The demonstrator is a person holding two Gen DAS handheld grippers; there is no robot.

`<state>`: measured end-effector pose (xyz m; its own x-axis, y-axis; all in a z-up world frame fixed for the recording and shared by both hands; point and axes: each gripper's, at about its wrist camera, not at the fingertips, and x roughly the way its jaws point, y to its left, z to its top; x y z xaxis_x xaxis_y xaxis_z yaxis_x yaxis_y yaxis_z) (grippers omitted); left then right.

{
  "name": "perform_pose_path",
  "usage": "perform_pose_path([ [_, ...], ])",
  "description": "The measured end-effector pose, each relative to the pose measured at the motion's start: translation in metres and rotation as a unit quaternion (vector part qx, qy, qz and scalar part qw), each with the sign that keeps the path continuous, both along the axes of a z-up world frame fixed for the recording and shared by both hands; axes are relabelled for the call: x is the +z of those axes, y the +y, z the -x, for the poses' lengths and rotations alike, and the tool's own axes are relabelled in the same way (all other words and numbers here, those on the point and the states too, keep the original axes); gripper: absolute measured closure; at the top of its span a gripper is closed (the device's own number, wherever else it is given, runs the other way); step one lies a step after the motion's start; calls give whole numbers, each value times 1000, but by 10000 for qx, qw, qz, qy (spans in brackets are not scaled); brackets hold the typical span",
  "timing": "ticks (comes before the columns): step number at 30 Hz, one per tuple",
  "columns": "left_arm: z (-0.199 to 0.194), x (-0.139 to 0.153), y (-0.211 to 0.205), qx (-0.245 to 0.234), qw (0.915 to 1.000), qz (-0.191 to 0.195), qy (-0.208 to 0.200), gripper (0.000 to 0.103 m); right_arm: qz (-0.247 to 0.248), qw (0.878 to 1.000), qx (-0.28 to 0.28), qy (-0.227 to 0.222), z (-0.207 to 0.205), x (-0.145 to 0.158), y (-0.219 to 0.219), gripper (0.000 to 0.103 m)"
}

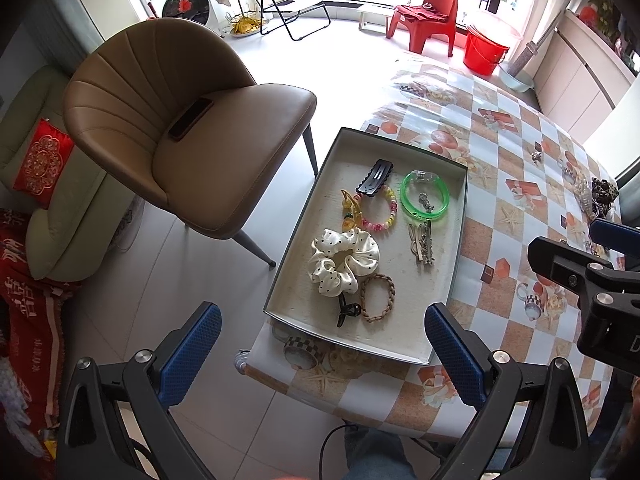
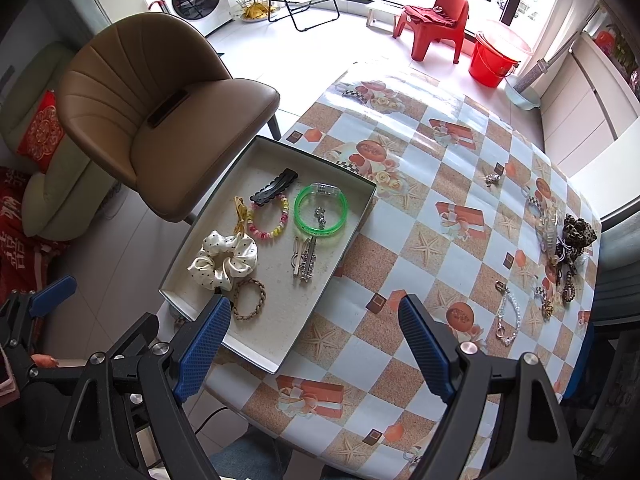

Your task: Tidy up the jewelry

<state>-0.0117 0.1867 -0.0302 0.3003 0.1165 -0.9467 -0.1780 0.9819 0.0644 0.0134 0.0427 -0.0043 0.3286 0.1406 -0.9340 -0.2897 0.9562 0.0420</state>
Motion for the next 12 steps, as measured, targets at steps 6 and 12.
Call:
perform_pose_path([
  [6,0,-1,1,34,10000,-91,7,0,11,10000,11,3,0,0,0,15],
  [12,0,-2,3,57,9999,-94,6,0,16,10000,8,8,-1,0,1,15],
])
